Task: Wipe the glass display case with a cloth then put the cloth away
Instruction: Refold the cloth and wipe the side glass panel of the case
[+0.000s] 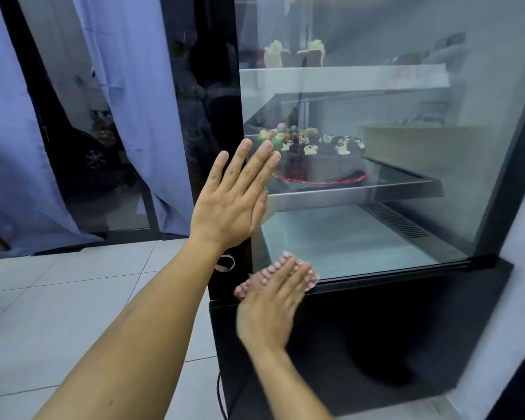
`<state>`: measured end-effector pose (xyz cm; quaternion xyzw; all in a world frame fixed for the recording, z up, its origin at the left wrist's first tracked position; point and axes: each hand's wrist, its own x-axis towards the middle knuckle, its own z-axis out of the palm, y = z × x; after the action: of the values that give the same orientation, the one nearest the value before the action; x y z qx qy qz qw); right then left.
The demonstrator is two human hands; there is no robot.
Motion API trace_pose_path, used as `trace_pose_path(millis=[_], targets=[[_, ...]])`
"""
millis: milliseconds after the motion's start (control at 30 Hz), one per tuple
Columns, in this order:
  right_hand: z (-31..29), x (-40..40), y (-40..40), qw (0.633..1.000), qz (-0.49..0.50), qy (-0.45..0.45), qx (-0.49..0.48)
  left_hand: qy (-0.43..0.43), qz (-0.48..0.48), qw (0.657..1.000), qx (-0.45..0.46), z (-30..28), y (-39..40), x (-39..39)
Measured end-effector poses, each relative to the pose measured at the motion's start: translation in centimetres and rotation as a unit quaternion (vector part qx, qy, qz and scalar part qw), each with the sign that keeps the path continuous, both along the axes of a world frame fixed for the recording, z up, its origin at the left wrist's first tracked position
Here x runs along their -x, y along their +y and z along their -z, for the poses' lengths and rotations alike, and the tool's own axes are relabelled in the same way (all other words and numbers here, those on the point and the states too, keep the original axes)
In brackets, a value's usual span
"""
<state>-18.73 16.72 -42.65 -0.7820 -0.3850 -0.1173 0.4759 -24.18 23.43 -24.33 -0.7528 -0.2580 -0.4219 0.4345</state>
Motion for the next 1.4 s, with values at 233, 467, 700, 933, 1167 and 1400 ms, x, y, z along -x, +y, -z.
trace_pose_path(millis=[233, 467, 700, 933, 1167, 1400], targets=[[0.8, -3.5, -2.0, 0.946, -0.181, -0.269, 0.009, 0.004, 0.001, 1.0, 0.009, 0.1, -0.1, 0.0], [-6.9, -14.5, -2.2, 0.714, -0.355, -0.6, 0.069, -0.005, 0.006, 1.0, 0.004, 0.1, -0.1, 0.0], [-6.1, -18.2, -2.7, 0.688, -0.34, -0.635, 0.087, 0.001, -0.007, 1.0, 0.008, 0.2, 0.0, 0.0], [-4.4, -3.7, 2.6, 0.586, -0.421, -0.686, 0.089, 0.005, -0.017, 1.0, 0.004, 0.2, -0.2, 0.0], [-6.2, -11.5, 1.2, 0.599, -0.41, -0.686, 0.044, 0.003, -0.019, 1.0, -0.002, 0.1, -0.3, 0.0], [-4.4, -14.3, 0.1, 0.663, -0.377, -0.647, 0.011, 0.001, -0.025, 1.0, -0.009, 0.2, -0.1, -0.1]])
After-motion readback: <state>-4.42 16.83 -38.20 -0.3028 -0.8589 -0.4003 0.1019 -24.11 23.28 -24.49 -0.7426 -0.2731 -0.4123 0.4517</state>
